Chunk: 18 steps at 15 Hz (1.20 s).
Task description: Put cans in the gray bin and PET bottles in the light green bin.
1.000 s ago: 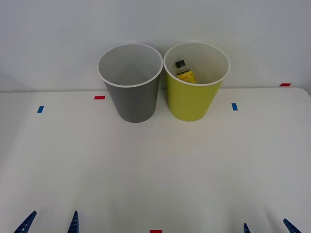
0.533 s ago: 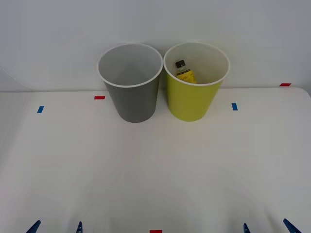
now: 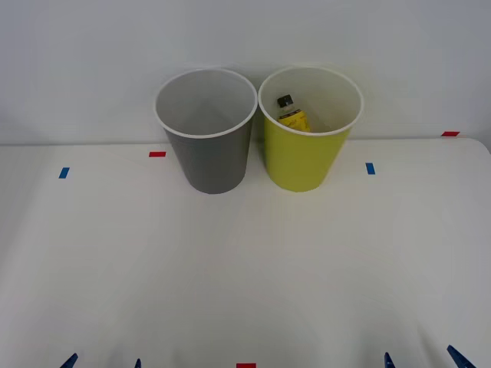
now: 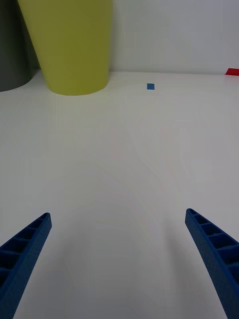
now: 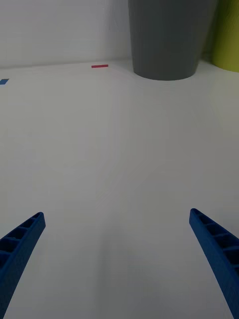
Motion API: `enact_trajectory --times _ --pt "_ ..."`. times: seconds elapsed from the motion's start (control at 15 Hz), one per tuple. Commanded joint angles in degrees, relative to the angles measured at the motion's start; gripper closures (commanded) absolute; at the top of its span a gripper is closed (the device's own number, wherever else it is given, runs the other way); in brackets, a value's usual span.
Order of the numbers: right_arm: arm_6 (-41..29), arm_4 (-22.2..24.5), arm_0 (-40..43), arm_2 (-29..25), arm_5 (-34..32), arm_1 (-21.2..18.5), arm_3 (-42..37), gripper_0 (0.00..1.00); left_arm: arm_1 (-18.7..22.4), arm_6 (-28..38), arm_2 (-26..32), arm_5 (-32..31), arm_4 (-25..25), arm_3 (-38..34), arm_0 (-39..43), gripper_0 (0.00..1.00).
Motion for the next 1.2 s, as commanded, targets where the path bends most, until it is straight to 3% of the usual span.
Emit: enact_trajectory --times 0.07,1.2 --pt "0.0 0.0 0.0 0.0 0.0 0.0 0.0 0.06 0.0 0.0 0.0 0.1 0.0 0.0 0.0 0.00" --pt "0.0 0.0 0.0 0.0 0.0 0.0 0.0 0.07 0.0 0.0 0.0 0.1 0.0 0.0 0.0 0.00"
